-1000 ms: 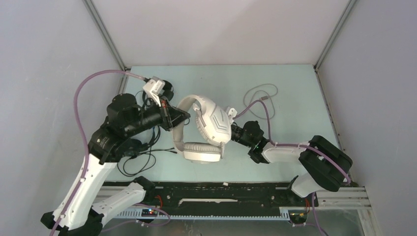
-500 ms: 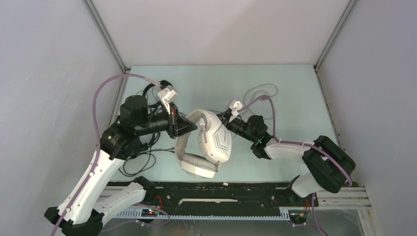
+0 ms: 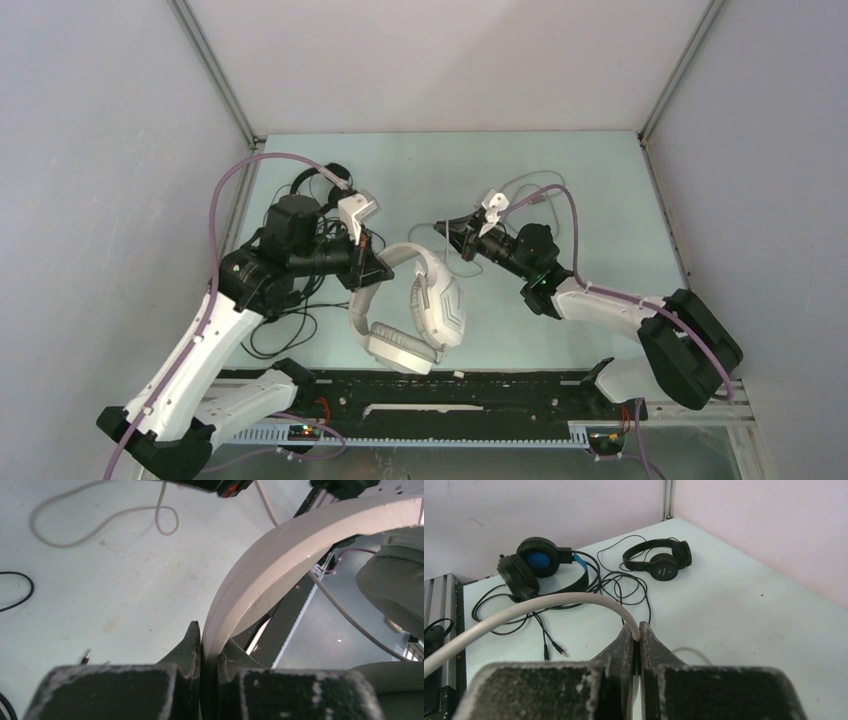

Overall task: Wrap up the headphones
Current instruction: Wrap the headphones cable around the headphones.

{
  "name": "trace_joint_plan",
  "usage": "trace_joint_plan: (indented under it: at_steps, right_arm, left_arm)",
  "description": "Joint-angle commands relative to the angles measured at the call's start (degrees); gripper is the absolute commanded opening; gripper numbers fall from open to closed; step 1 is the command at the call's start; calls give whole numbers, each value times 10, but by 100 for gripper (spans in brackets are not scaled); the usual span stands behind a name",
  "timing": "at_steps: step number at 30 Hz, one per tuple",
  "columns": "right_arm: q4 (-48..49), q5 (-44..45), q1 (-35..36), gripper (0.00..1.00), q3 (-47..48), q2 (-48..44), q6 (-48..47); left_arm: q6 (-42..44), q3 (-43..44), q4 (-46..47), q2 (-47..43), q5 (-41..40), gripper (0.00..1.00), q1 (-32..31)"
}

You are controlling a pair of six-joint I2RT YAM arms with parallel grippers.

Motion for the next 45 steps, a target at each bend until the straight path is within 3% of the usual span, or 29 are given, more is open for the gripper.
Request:
trace_joint_plan:
  at_steps: [1, 9, 15, 25, 29, 38, 44, 45]
  right_arm:
    - [-51, -6, -3, 0, 36, -43, -28]
    - [-148, 5, -18, 0, 75, -68, -46]
    - [-266, 3, -19, 0, 143, -78, -49]
    - [-558, -7, -7, 0, 283, -73, -49]
    - [-665, -60, 1, 0, 353, -65, -22]
    - [-623, -237, 37, 0, 374, -59, 93]
    - [-544, -258, 65, 0, 358, -35, 164]
    - [-526, -256, 68, 4, 355, -29, 182]
  left_arm:
    - [32, -1, -22, 1, -17, 0, -2]
    - [53, -6, -46, 24, -106, 0, -23]
    - [72, 0, -67, 51, -254, 0, -71]
    - [44, -2, -75, 85, -495, 0, -77]
    - [24, -2, -72, 98, -573, 0, -77]
    - [-34, 2, -49, 111, -669, 0, -72]
    - [-75, -5, -21, 95, -690, 0, -55]
    - [-82, -6, -15, 89, -689, 0, -53]
